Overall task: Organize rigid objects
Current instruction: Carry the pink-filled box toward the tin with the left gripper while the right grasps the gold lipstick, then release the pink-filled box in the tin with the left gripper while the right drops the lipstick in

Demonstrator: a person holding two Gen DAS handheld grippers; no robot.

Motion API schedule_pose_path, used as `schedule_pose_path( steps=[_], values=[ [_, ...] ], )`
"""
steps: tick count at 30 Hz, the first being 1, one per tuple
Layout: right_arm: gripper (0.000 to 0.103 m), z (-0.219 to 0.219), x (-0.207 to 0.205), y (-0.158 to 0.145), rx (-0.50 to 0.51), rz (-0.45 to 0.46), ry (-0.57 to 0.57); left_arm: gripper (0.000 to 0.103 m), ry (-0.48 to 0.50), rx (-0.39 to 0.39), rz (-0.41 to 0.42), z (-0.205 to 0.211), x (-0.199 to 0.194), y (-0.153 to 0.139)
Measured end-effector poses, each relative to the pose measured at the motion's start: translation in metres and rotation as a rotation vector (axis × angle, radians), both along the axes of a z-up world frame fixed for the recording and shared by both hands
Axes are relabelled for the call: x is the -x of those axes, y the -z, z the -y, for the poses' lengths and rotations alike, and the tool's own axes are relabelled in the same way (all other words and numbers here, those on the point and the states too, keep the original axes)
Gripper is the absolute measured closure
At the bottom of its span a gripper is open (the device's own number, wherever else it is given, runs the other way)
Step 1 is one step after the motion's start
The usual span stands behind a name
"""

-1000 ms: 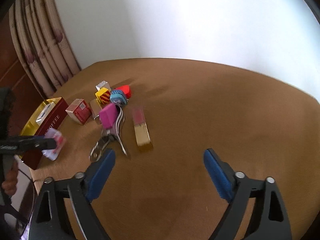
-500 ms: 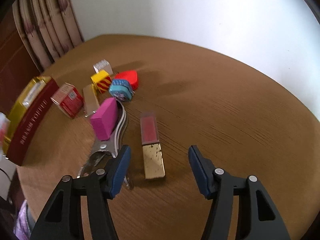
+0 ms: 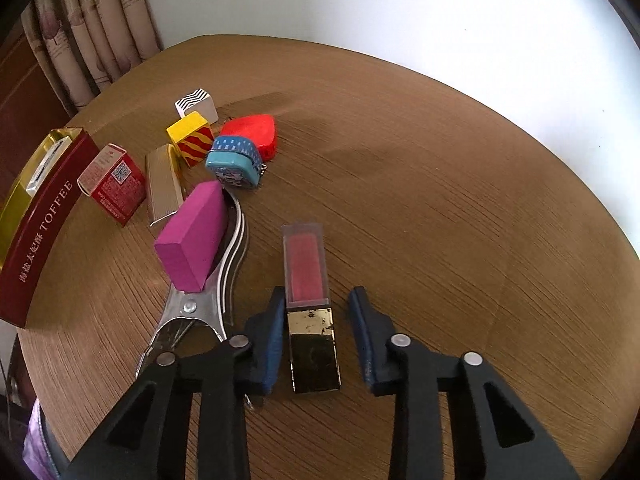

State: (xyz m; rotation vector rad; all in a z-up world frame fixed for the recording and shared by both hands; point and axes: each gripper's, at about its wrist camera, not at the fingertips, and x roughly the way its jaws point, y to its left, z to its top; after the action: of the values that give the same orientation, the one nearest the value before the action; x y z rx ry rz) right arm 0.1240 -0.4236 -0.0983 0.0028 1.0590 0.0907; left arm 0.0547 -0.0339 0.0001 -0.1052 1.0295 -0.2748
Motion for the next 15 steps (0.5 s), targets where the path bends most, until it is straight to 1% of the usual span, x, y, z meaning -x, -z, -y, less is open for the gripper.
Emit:
schedule_pose_path(
  steps=[2,8,10,11,13,15],
  values=[
    [0.084,0.004,0.002,-0.001,-0.01,0.0,0.013,0.031,-0.018,-0.022,-0.016,-0.005,-0.005,0.008],
    [0.084,0.015,0.003,0.0,-0.053,-0.01,0.04,0.031,-0.064,-0.12,-0.029,-0.016,-0.031,0.037],
    [0.084,0.015,0.004,0.0,-0.053,-0.009,0.044,0.031,-0.082,-0.138,-0.019,-0.017,-0.038,0.041],
    [0.084,0.016,0.005,0.0,-0.058,-0.01,0.047,0.031,-0.076,-0.144,-0.016,-0.016,-0.042,0.043],
    [0.084,0.016,0.005,0.0,-0.073,-0.01,0.056,0.031,-0.09,-0.205,-0.009,-0.015,-0.049,0.047],
    [0.084,0.018,0.004,0.0,-0.089,-0.012,0.065,0.031,-0.088,-0.243,-0.003,-0.012,-0.051,0.047]
  ],
)
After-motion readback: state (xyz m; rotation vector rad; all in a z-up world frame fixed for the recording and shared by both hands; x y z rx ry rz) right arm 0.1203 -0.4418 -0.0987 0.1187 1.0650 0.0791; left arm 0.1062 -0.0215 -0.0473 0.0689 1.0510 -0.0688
